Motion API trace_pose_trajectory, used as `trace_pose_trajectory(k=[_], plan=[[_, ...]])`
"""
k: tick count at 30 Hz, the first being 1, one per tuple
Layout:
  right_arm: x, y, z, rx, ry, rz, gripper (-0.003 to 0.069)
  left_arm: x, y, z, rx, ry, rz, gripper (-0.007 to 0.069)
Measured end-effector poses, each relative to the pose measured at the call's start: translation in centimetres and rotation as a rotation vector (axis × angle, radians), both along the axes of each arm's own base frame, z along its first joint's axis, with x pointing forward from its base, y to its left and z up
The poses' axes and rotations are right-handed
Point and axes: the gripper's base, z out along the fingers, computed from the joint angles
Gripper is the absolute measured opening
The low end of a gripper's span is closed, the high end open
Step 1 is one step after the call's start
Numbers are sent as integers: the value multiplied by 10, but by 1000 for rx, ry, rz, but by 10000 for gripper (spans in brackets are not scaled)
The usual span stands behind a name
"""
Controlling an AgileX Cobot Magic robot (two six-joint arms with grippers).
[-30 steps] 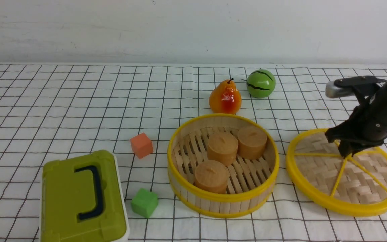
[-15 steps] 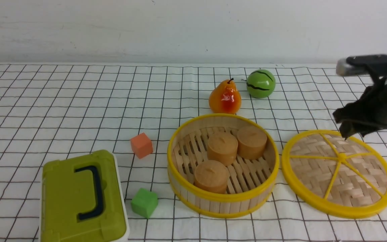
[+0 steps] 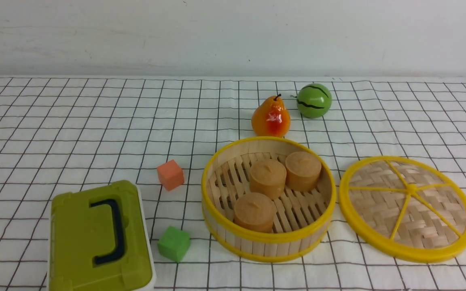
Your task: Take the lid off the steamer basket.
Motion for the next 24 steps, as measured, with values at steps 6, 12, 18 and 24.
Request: trace_pose_trajectory(k=[6,12,18,24], plan=[[-51,4,-9,60,-108,32,-24,0,0,0,0,0,0,239],[-61,9,-16,106,-91,67,-24,0,0,0,0,0,0,239],[-62,11,-20,128,-52,82,-24,0,0,0,0,0,0,239],[-63,11,-21,110,-39,87,-21,0,0,0,0,0,0,239]])
